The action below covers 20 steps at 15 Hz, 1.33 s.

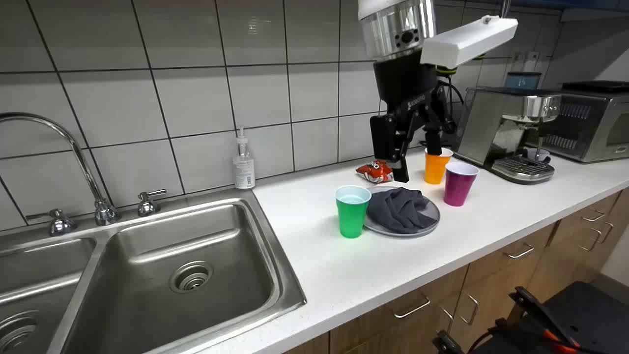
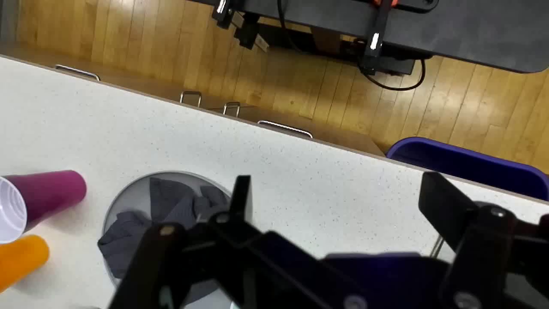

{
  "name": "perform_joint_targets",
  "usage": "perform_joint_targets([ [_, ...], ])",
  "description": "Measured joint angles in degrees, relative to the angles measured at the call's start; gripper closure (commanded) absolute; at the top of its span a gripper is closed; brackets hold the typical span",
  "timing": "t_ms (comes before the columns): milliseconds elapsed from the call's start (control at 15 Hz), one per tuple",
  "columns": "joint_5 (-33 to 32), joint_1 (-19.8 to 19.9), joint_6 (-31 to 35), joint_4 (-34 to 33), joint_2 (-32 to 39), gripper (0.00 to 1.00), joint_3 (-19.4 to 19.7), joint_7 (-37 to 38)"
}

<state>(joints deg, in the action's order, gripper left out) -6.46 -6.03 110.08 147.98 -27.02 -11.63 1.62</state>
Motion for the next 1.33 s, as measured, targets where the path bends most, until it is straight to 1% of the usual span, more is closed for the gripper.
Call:
perform_joint_targets([
  [267,0.0,-0.1,0.0,0.0,0.1,0.00,0.1,0.0],
  [467,0.0,-0.2,1.5,0.3,0.1,0.00,0.1,0.4],
  [667,0.0,-0.2,4.9,1.1,0.1,0.00,0.6,2.4],
  [933,0.1,0.4,9.9,2.7,0.1,0.00,2.6,5.8],
  [1333,0.1,3.2,16.1,4.9,0.2,0.00,5.6,9.1],
])
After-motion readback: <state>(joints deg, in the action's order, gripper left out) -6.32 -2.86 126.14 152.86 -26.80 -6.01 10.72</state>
